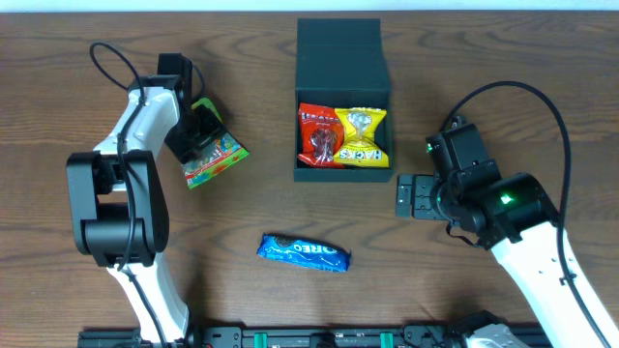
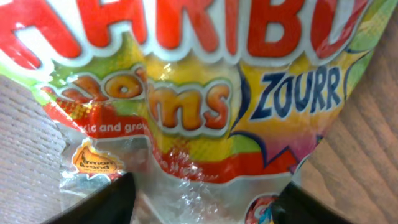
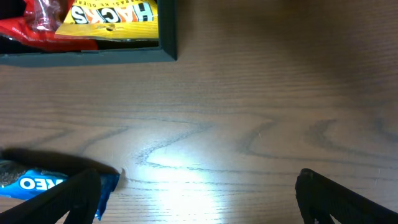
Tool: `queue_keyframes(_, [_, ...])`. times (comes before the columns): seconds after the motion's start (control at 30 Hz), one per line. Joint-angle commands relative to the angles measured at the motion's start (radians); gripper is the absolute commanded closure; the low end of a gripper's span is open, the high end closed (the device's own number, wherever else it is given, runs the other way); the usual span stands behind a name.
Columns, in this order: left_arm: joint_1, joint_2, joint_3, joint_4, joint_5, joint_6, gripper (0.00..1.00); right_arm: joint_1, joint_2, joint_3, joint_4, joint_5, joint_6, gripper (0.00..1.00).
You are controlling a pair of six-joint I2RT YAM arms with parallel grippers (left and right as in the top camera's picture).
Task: Pack container
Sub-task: 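Lower the left gripper onto the green Haribo bag and grasp it, then lift the Haribo bag with the left gripper toward the box's left side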
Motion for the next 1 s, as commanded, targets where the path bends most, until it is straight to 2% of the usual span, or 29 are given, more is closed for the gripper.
queue_keyframes(0.0, [-0.006,0.022,0.018,-0.003,-0.005,0.005,0.42,-0.003,-0.008,-0.003,0.001,0.0,-0.01,0.01])
queue_keyframes(0.07, [-0.006,0.022,0.018,-0.007,-0.005,0.005,0.53,-0.003,-0.008,-0.003,0.002,0.0,-0.01,0.01])
queue_keyframes(0.13, [-0.006,0.021,0.018,-0.014,-0.004,0.008,0.82,-0.003,-0.008,-0.003,0.002,0.0,-0.01,0.01])
queue_keyframes(0.2, [-0.006,0.018,0.018,-0.022,-0.004,0.008,0.93,-0.003,-0.008,-0.003,0.002,0.0,-0.01,0.01])
queue_keyframes(0.6, [-0.004,-0.01,0.024,-0.055,-0.003,0.045,0.94,-0.003,-0.008,-0.003,0.003,0.0,-0.01,0.01])
queue_keyframes(0.97, [-0.013,-0.312,0.026,-0.097,0.014,0.154,0.94,-0.003,-0.008,-0.003,0.021,0.0,-0.01,0.01])
